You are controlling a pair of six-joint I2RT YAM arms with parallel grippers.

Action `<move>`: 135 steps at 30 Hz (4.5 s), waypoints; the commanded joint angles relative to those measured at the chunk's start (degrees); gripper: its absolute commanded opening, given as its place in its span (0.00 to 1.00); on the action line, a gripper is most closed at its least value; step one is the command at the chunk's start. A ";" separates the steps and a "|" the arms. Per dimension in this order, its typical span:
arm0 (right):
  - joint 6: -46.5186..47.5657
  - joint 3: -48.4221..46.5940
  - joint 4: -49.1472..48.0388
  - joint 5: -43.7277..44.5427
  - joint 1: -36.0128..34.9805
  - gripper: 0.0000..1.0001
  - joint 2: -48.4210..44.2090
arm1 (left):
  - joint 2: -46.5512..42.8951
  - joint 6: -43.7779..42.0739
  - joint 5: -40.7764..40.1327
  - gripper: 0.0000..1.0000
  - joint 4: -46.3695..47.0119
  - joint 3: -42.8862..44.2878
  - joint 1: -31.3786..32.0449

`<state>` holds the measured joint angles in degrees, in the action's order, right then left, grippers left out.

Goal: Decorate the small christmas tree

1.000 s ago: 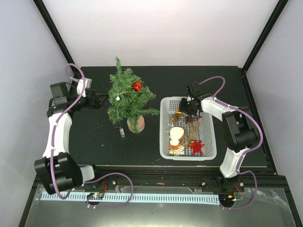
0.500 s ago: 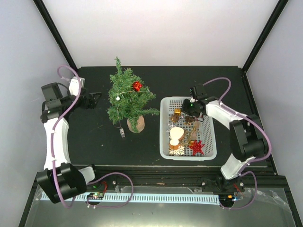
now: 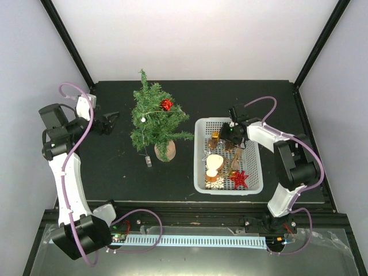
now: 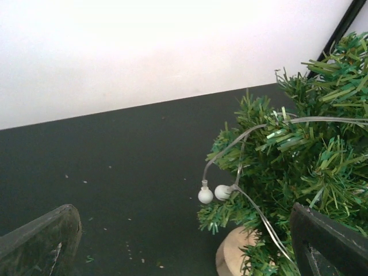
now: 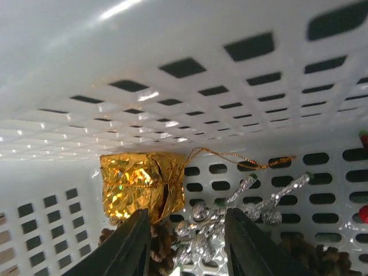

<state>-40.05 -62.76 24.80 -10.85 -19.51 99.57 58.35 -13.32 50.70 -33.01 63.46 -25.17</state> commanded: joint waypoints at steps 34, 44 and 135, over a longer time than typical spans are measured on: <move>-2.79 -1.86 -4.20 6.89 -5.63 0.24 6.44 | 1.95 5.15 9.85 0.99 4.80 -4.81 -0.26; -1.91 0.76 -5.62 8.54 -5.63 0.01 2.81 | 1.14 4.38 9.52 0.99 3.85 -4.31 -0.25; 12.82 -26.80 2.21 26.95 -42.76 0.01 -6.49 | -12.38 -0.03 -15.90 0.86 -14.18 8.87 28.46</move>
<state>-26.50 -88.53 27.03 14.20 -62.87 92.31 46.22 -14.28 33.71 -47.94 71.94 3.75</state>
